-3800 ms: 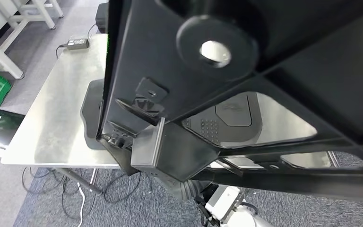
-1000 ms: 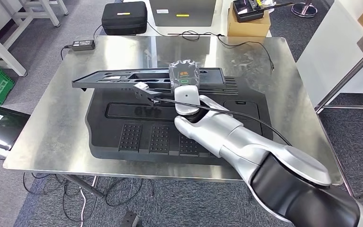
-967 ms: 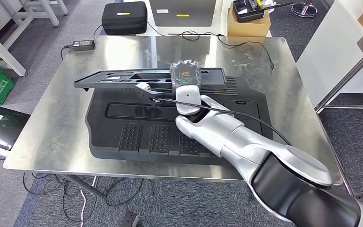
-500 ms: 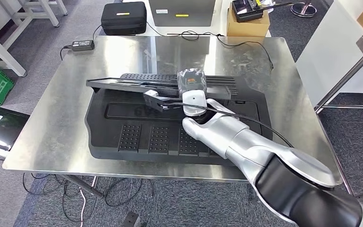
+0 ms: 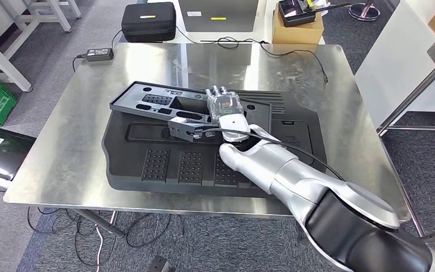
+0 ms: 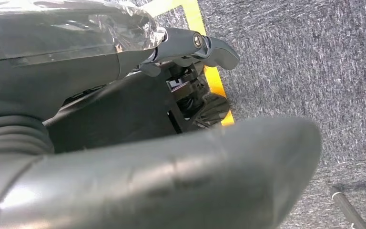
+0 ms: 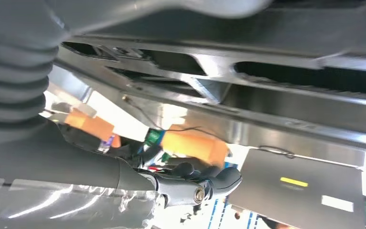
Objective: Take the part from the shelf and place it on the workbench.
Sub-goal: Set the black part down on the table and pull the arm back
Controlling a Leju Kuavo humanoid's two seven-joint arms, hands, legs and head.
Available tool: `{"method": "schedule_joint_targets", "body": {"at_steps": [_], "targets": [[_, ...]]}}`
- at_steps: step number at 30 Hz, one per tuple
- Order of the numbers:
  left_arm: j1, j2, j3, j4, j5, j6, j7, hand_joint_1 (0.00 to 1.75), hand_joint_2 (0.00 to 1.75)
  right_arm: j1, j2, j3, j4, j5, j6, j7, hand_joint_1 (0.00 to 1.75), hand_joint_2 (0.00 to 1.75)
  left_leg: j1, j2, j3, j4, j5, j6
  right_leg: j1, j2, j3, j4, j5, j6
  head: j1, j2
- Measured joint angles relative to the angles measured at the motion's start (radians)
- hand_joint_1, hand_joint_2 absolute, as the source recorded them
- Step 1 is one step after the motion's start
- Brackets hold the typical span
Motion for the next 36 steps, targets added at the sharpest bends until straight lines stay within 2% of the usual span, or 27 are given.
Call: {"method": "schedule_joint_targets", "body": {"at_steps": [5,10,13,18,22,25,32,36], "targets": [[0.006,0.000,0.000,0.000,-0.006,0.005,-0.006,0.00,0.00,0.039,-0.001,-0.033,-0.044,-0.087,-0.024,-0.093,0.00,0.00,0.000,0.000,0.000,0.000,0.000,0.000,0.000,0.000,0.000,0.000,0.000,0.000,0.000,0.000],[0.017,0.002,0.002,0.000,0.002,0.014,-0.034,0.00,0.00,0.138,-0.029,-0.111,-0.211,-0.380,-0.057,-0.249,0.00,0.00,0.000,0.000,0.001,0.000,0.000,0.000,0.000,0.000,0.001,0.000,0.000,0.000,0.000,0.000],[0.033,0.006,0.014,0.000,0.035,0.029,-0.077,0.00,0.00,0.240,-0.064,-0.186,-0.398,-0.592,-0.189,-0.420,0.00,0.00,0.000,-0.001,0.002,0.000,0.000,0.000,0.000,-0.001,0.001,-0.001,0.000,0.000,-0.001,0.000],[0.064,0.014,0.046,0.001,0.086,0.062,-0.134,0.00,0.00,0.405,-0.128,-0.327,-0.743,-0.782,-0.391,-0.631,0.00,0.00,0.000,-0.001,0.003,0.000,-0.001,0.001,0.000,-0.001,0.003,-0.002,-0.001,0.000,0.000,0.000],[0.083,0.017,0.081,0.002,0.132,0.100,-0.173,0.00,0.00,0.552,-0.173,-0.420,-0.996,-0.801,-0.550,-0.744,0.00,0.00,0.000,-0.001,0.004,-0.001,-0.002,0.002,0.000,-0.001,0.004,-0.003,-0.001,0.001,0.000,0.000],[0.092,0.019,0.103,0.002,0.146,0.117,-0.183,0.00,0.00,0.649,-0.200,-0.469,-1.148,-0.786,-0.645,-0.784,0.00,0.00,0.000,0.000,0.004,-0.001,-0.003,0.004,0.000,0.000,0.005,-0.003,-0.002,0.001,0.001,0.000],[0.094,0.020,0.131,0.002,0.151,0.126,-0.185,0.00,0.00,0.737,-0.240,-0.530,-1.355,-0.788,-0.671,-0.798,0.00,0.00,0.000,0.002,0.005,-0.001,-0.003,0.004,0.000,0.001,0.005,-0.003,-0.001,0.001,-0.001,0.000],[0.095,0.020,0.145,0.002,0.165,0.135,-0.182,0.00,0.00,0.808,-0.245,-0.568,-1.429,-0.800,-0.690,-0.859,0.00,0.00,0.000,0.001,0.007,-0.001,-0.003,0.004,0.000,-0.001,0.007,-0.003,-0.002,0.001,-0.002,0.000]]}}
